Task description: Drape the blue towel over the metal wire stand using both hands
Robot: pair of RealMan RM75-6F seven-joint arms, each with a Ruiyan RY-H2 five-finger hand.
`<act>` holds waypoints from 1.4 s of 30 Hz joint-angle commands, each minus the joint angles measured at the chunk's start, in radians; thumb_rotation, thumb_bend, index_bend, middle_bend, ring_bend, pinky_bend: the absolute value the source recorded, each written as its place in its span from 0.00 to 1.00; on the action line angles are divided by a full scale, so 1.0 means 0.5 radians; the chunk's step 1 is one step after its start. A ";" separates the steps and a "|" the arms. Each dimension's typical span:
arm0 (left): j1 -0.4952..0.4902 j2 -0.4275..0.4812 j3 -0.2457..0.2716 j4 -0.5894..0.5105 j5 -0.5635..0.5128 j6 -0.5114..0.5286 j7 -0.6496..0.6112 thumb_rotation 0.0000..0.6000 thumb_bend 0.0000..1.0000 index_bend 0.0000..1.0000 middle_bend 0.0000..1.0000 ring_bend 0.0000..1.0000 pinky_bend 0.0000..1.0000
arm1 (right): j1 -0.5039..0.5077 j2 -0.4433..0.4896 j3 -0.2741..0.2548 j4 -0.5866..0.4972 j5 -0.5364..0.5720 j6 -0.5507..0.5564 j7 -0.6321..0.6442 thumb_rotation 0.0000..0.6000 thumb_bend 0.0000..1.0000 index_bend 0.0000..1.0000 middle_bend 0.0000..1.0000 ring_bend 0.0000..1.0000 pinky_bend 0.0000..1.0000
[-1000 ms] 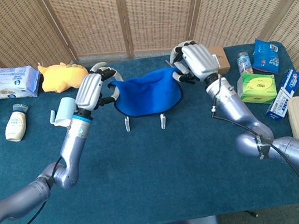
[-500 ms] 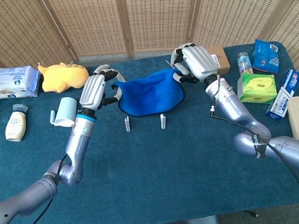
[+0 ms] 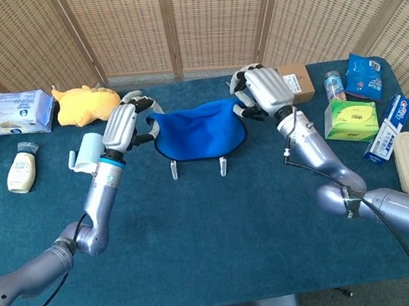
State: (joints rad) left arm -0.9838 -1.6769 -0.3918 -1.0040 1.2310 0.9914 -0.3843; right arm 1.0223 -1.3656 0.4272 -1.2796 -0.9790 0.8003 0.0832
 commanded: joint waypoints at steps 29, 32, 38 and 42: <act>0.036 0.005 0.012 0.056 0.001 -0.006 -0.065 1.00 0.59 0.77 0.48 0.36 0.15 | 0.056 -0.107 0.000 0.070 0.028 -0.018 -0.046 1.00 0.35 1.00 0.49 0.32 0.24; 0.037 0.002 0.015 0.059 0.003 -0.009 -0.072 1.00 0.59 0.77 0.48 0.36 0.15 | 0.062 -0.116 0.004 0.076 0.035 -0.019 -0.050 1.00 0.35 1.00 0.49 0.32 0.25; 0.036 -0.007 0.025 0.065 0.014 -0.012 -0.077 1.00 0.59 0.77 0.48 0.36 0.15 | 0.059 -0.121 -0.001 0.082 0.042 -0.020 -0.054 1.00 0.35 1.00 0.49 0.32 0.24; 0.034 -0.017 0.032 0.078 0.015 -0.022 -0.076 1.00 0.59 0.77 0.48 0.36 0.15 | 0.045 -0.119 -0.007 0.084 0.041 -0.019 -0.046 1.00 0.35 0.98 0.49 0.32 0.25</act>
State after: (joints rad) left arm -0.9667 -1.6855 -0.3764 -0.9652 1.2384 0.9807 -0.4223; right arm 1.0451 -1.4253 0.4240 -1.2374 -0.9584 0.7910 0.0602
